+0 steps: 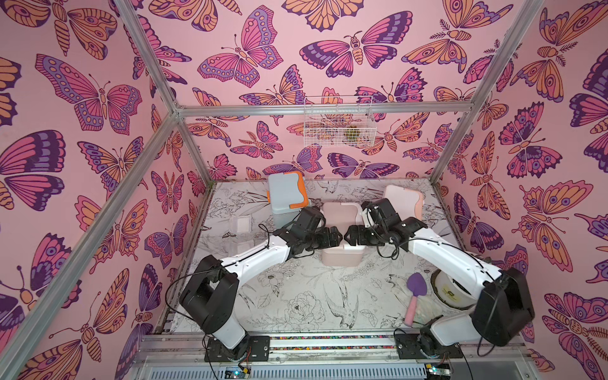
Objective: Open first aid kits and take out gauze
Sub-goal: Move the first aid kit to the center of the board.
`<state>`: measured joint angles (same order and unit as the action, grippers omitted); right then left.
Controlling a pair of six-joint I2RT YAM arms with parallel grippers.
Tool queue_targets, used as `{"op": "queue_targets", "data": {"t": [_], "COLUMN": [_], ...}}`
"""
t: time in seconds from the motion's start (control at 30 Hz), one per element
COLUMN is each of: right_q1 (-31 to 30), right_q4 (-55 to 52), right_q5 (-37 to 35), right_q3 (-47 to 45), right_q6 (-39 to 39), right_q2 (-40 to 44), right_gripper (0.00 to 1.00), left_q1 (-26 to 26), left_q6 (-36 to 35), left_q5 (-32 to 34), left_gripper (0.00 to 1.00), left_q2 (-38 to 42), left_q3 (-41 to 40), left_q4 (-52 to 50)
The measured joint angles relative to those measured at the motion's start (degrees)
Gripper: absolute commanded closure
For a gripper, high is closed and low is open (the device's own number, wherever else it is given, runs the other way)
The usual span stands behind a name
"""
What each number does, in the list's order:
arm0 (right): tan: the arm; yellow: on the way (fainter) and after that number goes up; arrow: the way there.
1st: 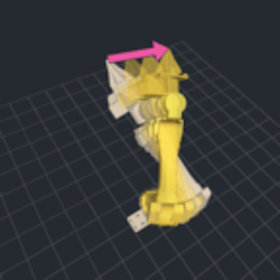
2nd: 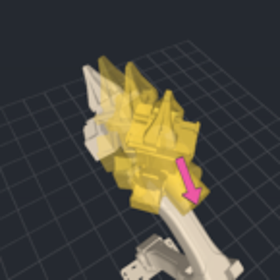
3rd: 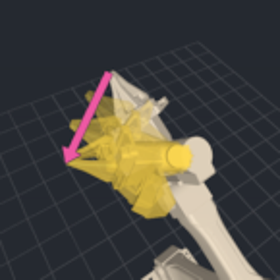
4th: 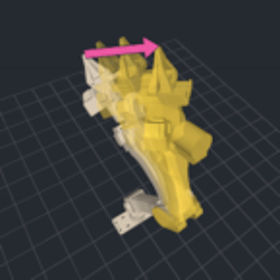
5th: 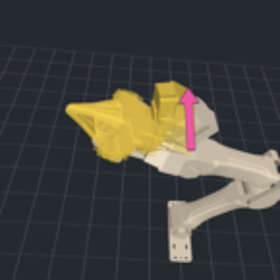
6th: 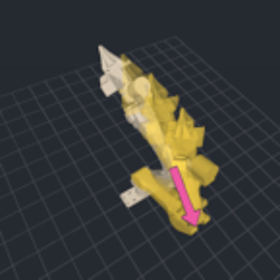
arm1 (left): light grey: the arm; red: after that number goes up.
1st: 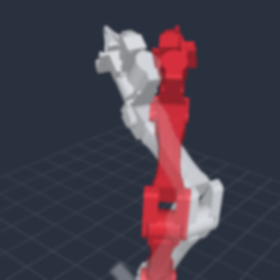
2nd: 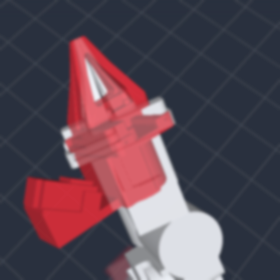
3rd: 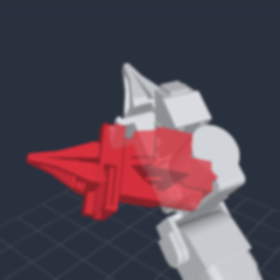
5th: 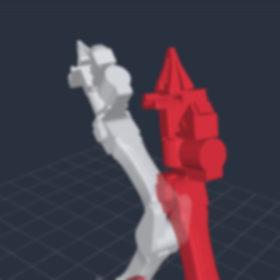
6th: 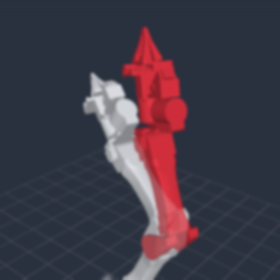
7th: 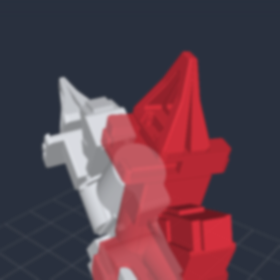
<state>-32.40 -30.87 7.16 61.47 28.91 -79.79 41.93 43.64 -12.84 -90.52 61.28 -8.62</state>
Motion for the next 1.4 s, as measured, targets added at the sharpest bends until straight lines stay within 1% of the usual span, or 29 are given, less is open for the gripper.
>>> {"op": "queue_targets", "data": {"t": [0.17,0.3,0.37,0.43,0.53,0.67,0.77,0.87,1.0,1.27,1.33,1.4], "right_q1": [-5.7,-8.7,-9.4,-10.0,-10.8,-11.5,-11.5,-11.2,-10.7,-10.4,-10.4,-10.4], "right_q4": [-0.2,-1.5,-3.8,-6.3,-9.9,-15.1,-18.6,-20.7,-21.8,-21.5,-21.1,-20.7], "right_q5": [-5.8,-8.1,-8.5,-8.9,-9.2,-11.1,-13.0,-14.5,-15.8,-15.7,-15.3,-14.8], "right_q3": [-9.0,-14.7,-15.6,-15.8,-15.4,-12.6,-10.2,-7.4,-4.0,-0.4,0.2,0.8], "right_q6": [5.2,8.8,9.6,9.9,9.6,8.2,6.9,5.8,4.6,2.6,2.3,2.1], "right_q2": [10.9,19.2,22.0,23.8,25.6,25.4,25.3,24.8,23.6,18.4,17.0,15.3], "right_gripper": [0.1,0.04,0.0,0.01,0.01,0.01,0.01,0.01,0.01,0.01,0.0,0.04], "left_q1": [5.6,9.0,9.8,10.3,10.5,9.0,6.4,4.9,6.1,11.7,11.6,10.5], "left_q6": [2.4,5.2,6.1,6.6,6.6,5.9,5.0,4.6,4.7,6.2,6.4,6.7], "left_q5": [3.1,3.5,2.1,0.5,-3.3,-9.4,-12.0,-13.6,-15.4,-17.6,-17.6,-17.6], "left_gripper": [0.09,0.08,0.08,0.07,0.06,0.05,0.06,0.06,0.06,0.06,0.06,0.06], "left_q2": [4.5,6.8,6.9,7.2,8.4,10.7,12.2,11.8,9.7,5.8,6.3,8.0], "left_q3": [-5.6,-10.1,-11.2,-12.2,-13.2,-13.4,-13.4,-13.4,-13.3,-12.3,-12.7,-14.2], "left_q4": [2.6,7.3,9.1,10.6,10.2,8.5,8.1,7.9,8.1,11.4,12.3,13.4]}}
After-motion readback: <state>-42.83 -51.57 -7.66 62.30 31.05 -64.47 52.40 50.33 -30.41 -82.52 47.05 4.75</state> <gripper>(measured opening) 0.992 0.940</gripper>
